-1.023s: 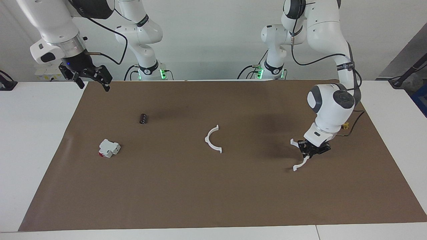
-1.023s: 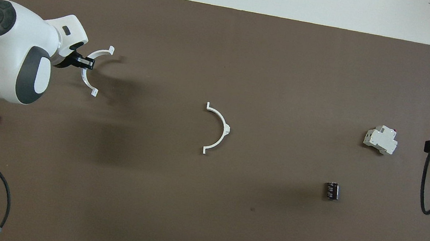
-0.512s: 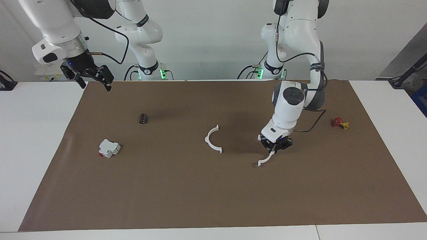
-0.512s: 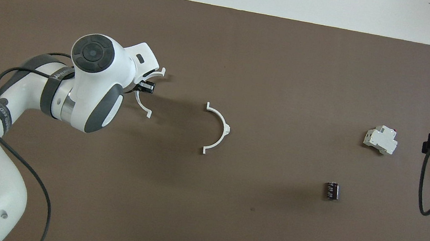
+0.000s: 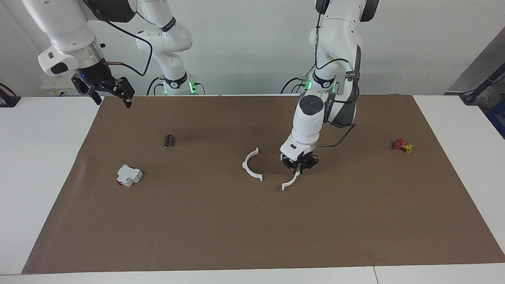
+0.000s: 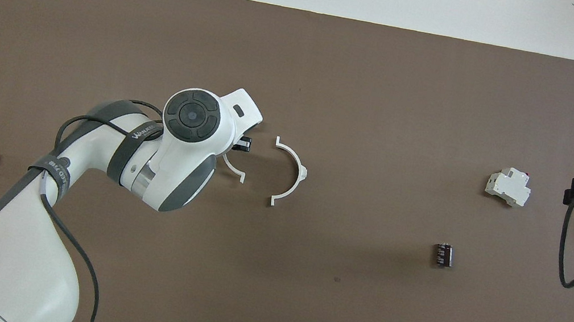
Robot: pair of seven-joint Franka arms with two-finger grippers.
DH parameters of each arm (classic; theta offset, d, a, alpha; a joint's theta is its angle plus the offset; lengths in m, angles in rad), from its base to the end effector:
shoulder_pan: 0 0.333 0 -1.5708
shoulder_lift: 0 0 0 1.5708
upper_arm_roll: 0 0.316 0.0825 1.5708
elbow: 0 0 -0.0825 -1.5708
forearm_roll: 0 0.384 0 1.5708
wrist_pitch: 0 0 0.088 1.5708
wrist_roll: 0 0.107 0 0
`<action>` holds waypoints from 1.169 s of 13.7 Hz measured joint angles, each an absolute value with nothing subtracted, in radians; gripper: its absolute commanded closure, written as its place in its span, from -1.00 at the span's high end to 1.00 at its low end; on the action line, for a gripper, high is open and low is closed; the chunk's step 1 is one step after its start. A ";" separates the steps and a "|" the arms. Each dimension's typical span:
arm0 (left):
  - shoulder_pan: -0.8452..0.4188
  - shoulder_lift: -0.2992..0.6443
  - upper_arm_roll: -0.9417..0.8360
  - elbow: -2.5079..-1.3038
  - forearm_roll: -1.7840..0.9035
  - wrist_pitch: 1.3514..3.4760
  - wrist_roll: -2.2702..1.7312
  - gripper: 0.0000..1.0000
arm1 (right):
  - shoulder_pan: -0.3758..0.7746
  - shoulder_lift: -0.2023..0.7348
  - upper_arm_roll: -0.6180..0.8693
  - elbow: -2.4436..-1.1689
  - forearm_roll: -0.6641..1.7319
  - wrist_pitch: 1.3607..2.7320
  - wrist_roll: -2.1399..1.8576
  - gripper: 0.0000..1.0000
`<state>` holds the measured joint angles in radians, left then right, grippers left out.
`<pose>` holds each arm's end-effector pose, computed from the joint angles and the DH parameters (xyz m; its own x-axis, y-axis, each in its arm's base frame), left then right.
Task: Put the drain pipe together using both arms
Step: 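Carry the held half-ring with the left gripper toward the placed half-ring, then press the held half-ring onto the placed half-ring with the left gripper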
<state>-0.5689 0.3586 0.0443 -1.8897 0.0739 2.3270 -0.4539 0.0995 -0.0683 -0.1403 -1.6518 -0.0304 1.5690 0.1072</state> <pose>0.5496 -0.3185 0.3240 0.9872 -0.1234 0.1009 -0.1208 -0.9922 -0.0320 0.5317 -0.0276 0.6229 0.9890 -0.1470 -0.0129 -0.1467 -0.9889 0.0223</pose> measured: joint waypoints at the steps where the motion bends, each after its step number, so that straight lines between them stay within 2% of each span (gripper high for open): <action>1: -0.577 0.358 0.044 -1.893 0.074 2.327 -0.460 -1.00 | 0.100 -0.068 -0.140 -1.652 -0.030 1.569 0.107 1.00; 16: -0.643 0.358 0.044 -1.926 0.074 2.345 -0.508 -1.00 | 0.100 -0.068 -0.140 -1.652 -0.030 1.569 0.107 1.00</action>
<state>-0.6426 0.3581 0.0437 -1.9258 0.0740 2.3450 -0.5082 0.0996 -0.0683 -0.1403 -1.6518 -0.0304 1.5690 0.1072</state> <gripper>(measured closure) 0.797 0.000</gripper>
